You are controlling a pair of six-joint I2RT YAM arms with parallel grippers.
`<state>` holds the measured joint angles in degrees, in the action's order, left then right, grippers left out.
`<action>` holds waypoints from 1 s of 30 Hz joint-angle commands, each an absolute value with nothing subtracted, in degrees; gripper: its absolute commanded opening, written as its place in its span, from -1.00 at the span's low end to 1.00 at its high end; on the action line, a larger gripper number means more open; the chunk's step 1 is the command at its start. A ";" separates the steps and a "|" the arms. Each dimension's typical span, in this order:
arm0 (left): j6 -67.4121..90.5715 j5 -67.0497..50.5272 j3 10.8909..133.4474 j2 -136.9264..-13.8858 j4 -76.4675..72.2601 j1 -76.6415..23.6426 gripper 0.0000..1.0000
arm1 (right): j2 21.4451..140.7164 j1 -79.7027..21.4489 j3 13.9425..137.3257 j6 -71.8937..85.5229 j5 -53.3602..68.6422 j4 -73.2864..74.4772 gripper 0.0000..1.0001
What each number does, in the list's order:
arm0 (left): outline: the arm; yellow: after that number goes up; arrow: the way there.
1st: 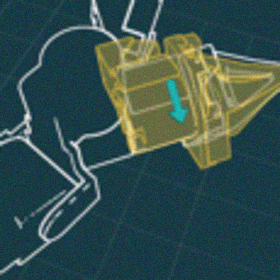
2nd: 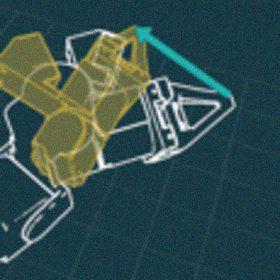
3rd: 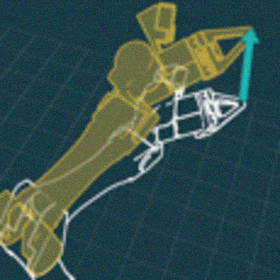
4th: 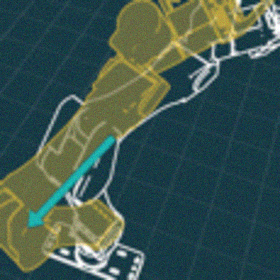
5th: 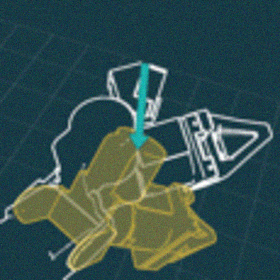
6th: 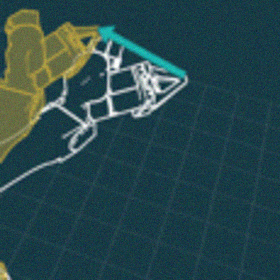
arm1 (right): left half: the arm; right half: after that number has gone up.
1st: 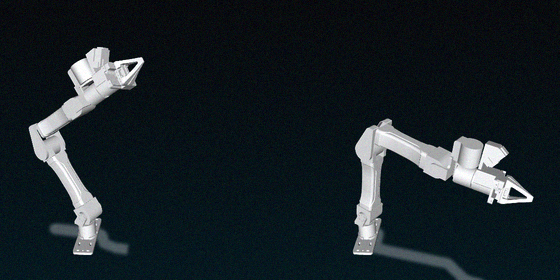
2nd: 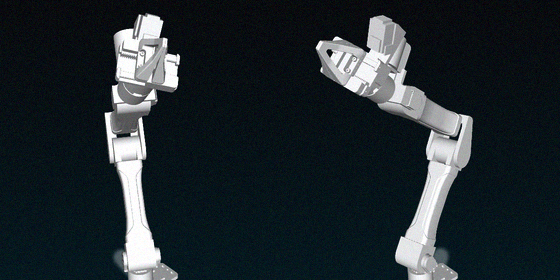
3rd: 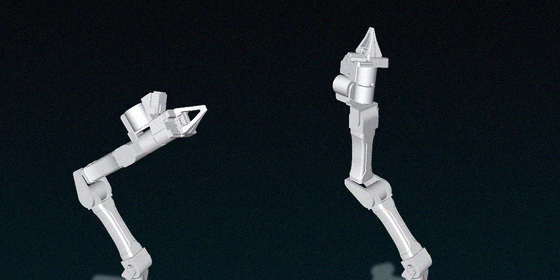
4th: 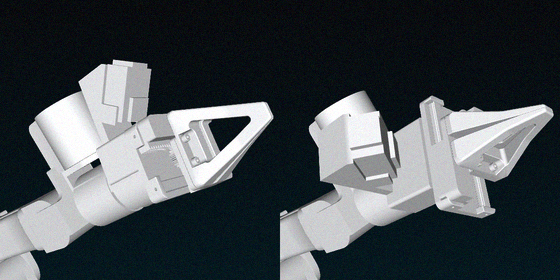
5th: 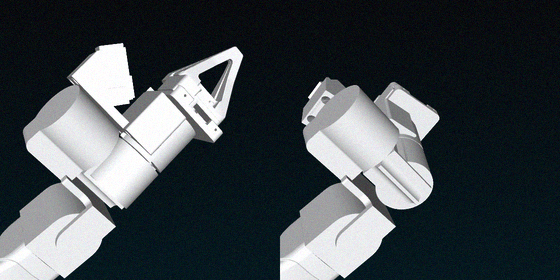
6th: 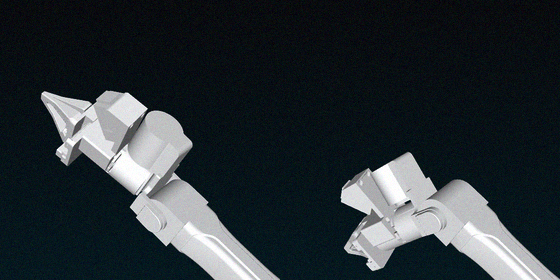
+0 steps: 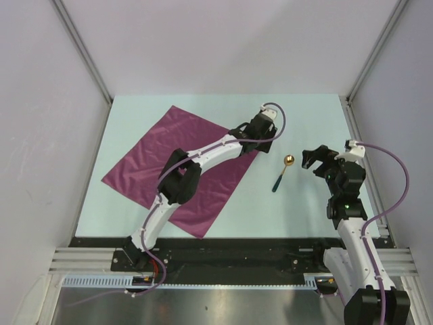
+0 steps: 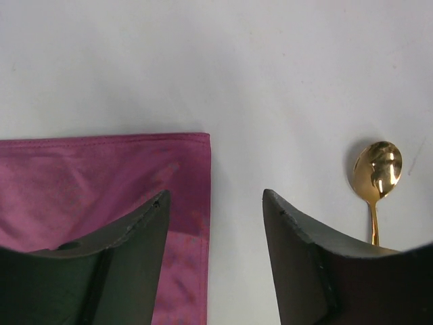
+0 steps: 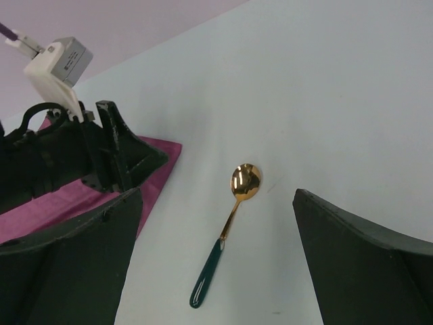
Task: Fold the napkin, place the utensils inside, and roll it up
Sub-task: Fold the napkin
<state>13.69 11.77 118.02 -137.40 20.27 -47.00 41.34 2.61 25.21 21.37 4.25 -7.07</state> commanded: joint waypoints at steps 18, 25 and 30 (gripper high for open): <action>25.66 6.60 128.67 -146.16 18.10 -42.54 0.02 | 40.17 2.55 27.60 26.19 12.13 -7.20 0.98; 28.83 5.27 132.19 -148.62 20.48 -41.66 -0.11 | 40.61 2.55 28.30 27.16 12.39 -7.12 0.99; 30.93 5.62 133.15 -149.59 23.28 -41.75 -0.14 | 40.96 2.64 28.48 28.04 12.39 -7.30 0.98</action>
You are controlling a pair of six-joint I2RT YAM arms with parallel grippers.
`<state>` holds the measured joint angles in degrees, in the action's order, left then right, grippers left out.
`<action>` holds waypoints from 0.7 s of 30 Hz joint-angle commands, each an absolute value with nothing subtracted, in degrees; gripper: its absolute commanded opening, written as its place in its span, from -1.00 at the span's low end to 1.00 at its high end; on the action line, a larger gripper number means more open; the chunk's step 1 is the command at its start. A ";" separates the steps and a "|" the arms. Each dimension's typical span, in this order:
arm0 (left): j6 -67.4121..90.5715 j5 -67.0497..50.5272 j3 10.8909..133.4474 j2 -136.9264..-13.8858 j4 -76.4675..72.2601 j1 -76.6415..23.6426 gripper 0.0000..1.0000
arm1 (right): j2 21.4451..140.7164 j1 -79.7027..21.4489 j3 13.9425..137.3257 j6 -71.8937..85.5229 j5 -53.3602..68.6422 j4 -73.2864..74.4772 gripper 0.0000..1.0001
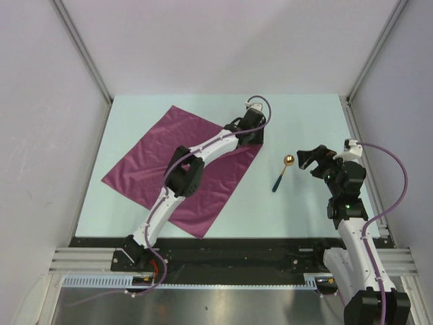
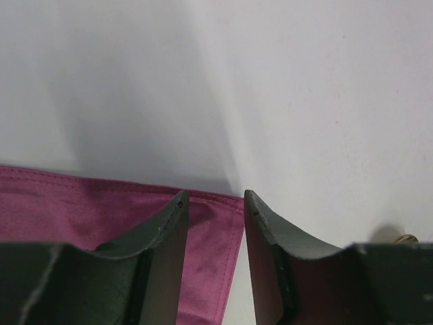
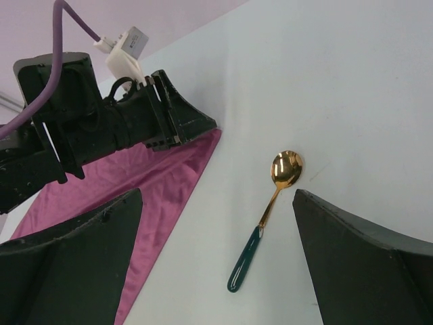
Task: Fold the napkin, place the utensils inside, and roll it up
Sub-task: Fold the napkin
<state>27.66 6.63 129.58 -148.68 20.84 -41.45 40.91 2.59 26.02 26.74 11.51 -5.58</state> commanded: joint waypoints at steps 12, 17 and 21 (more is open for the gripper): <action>32.87 5.98 135.44 -152.05 27.07 -41.84 -0.14 | 42.10 2.64 28.83 29.09 12.57 -8.35 0.98; 31.38 8.08 135.26 -151.35 26.81 -42.80 -0.23 | 42.45 2.64 28.57 29.44 12.31 -8.26 0.99; 30.67 7.82 136.40 -152.14 28.74 -42.98 -0.17 | 42.63 2.64 28.83 29.62 12.48 -8.26 0.99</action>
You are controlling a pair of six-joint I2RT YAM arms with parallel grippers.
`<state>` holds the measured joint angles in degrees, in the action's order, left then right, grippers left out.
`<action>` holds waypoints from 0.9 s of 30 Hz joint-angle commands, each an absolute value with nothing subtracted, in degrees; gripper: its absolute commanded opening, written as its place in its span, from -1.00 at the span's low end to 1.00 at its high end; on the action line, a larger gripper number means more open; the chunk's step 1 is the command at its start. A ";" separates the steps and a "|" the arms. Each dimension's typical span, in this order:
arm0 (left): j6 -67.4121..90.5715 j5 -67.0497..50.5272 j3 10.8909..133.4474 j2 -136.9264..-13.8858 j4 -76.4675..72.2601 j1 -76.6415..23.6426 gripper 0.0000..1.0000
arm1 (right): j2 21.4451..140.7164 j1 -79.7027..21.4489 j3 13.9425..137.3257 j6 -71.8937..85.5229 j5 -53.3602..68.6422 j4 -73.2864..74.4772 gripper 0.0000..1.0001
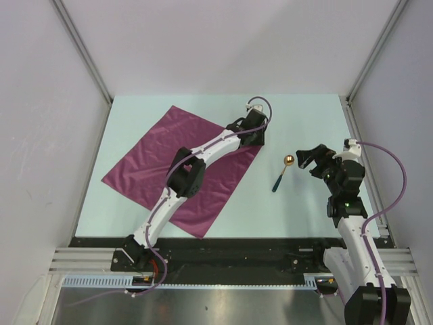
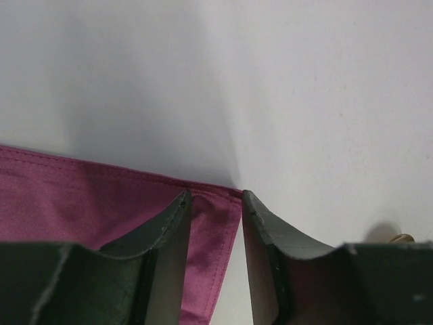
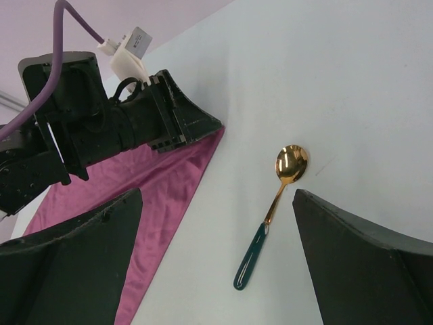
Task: Fold the napkin, place the utensils inside, and roll it up
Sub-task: Fold the napkin
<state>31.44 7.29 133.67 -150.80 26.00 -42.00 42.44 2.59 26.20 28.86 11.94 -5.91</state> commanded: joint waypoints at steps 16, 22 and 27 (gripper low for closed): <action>23.03 12.04 139.12 -154.24 36.02 -45.26 -0.34 | 44.47 2.64 28.13 32.87 14.06 -11.25 0.99; 19.16 13.10 140.98 -155.04 38.32 -46.41 -0.12 | 44.74 2.64 28.04 34.36 14.68 -11.95 0.99; 17.76 12.92 140.98 -154.95 39.20 -46.76 -0.11 | 44.56 2.72 27.95 34.98 14.68 -11.60 0.98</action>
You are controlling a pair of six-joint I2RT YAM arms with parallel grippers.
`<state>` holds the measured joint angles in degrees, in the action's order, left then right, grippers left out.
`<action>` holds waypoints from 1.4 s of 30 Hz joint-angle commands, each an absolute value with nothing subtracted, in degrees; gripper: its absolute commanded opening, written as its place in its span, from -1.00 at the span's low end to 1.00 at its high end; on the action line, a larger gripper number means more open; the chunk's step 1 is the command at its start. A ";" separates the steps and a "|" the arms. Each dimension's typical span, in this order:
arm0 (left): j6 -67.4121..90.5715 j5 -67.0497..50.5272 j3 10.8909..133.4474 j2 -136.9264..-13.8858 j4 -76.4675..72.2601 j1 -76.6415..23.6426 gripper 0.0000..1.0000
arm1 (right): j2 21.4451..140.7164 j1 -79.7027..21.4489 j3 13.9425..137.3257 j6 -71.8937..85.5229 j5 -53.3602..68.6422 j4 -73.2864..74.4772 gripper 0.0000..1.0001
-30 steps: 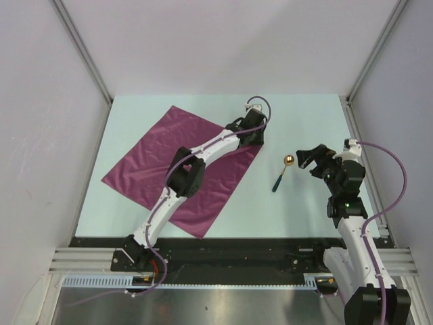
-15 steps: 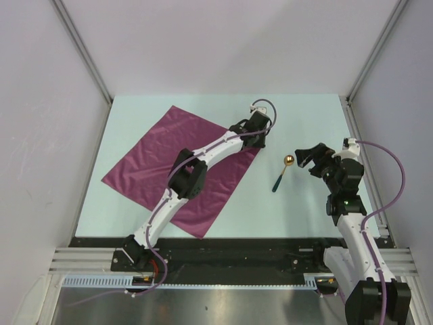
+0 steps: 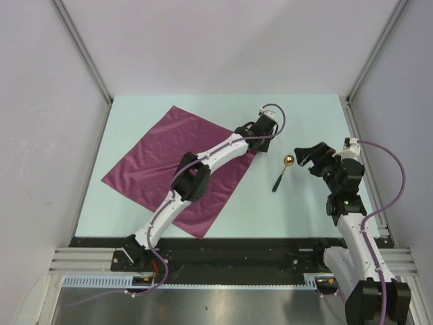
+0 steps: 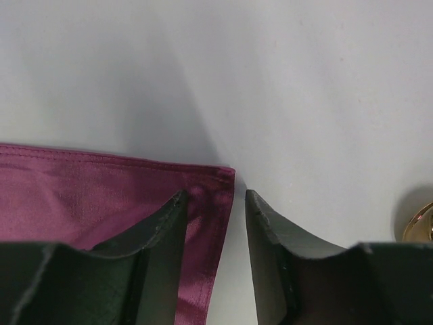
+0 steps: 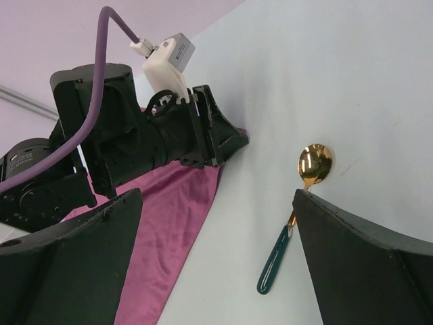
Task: Fold the napkin, place the utensils inside, and roll it up
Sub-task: Fold the napkin
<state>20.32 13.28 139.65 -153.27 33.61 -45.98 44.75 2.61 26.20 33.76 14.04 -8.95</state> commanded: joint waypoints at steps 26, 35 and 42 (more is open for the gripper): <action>21.08 20.12 105.86 -125.18 12.15 -43.08 -1.00 | 42.19 3.43 28.83 34.37 13.97 -8.35 0.99; 29.96 15.56 70.60 -100.65 -1.76 -31.58 -1.00 | 42.89 3.43 28.65 35.24 15.11 -9.49 0.99; 32.69 18.71 50.38 -84.04 -0.35 -21.98 -0.99 | 44.12 3.34 29.09 34.98 15.73 -10.64 0.99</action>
